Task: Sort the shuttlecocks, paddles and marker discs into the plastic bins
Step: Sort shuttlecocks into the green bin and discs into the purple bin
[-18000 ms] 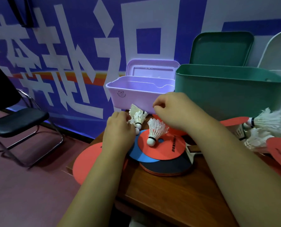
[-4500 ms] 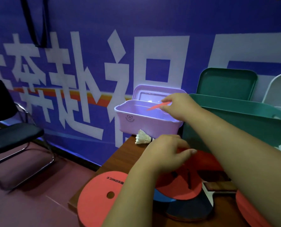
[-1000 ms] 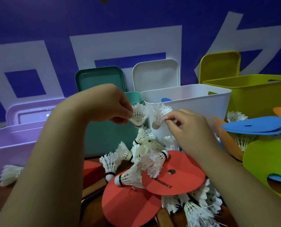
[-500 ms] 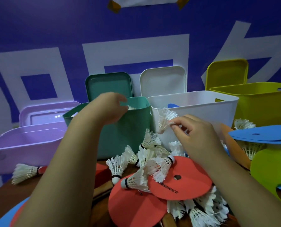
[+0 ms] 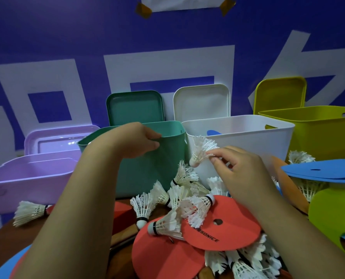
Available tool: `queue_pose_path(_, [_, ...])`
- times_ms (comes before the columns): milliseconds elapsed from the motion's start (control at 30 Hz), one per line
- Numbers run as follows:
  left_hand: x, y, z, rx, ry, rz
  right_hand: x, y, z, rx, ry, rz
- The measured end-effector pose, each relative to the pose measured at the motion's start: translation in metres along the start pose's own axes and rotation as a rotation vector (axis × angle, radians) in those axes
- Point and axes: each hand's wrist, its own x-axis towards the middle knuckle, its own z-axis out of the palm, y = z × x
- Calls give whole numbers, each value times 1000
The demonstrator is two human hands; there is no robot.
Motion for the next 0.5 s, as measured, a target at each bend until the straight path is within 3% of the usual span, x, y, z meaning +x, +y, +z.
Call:
queue_pose_path(100, [-1, 2, -2, -92, 25, 87, 4, -5, -6, 38, 21, 41])
queue_pose_path(267, [-16, 31, -12, -289, -49, 456, 15, -17, -2, 35, 61, -21])
queue_pose_path(400, [-14, 42, -6, -176, 48, 496, 16, -22, 3, 82, 60, -68])
queue_pose_path(500, [-8, 36, -7, -127, 134, 470, 11, -26, 1, 193, 19, 25])
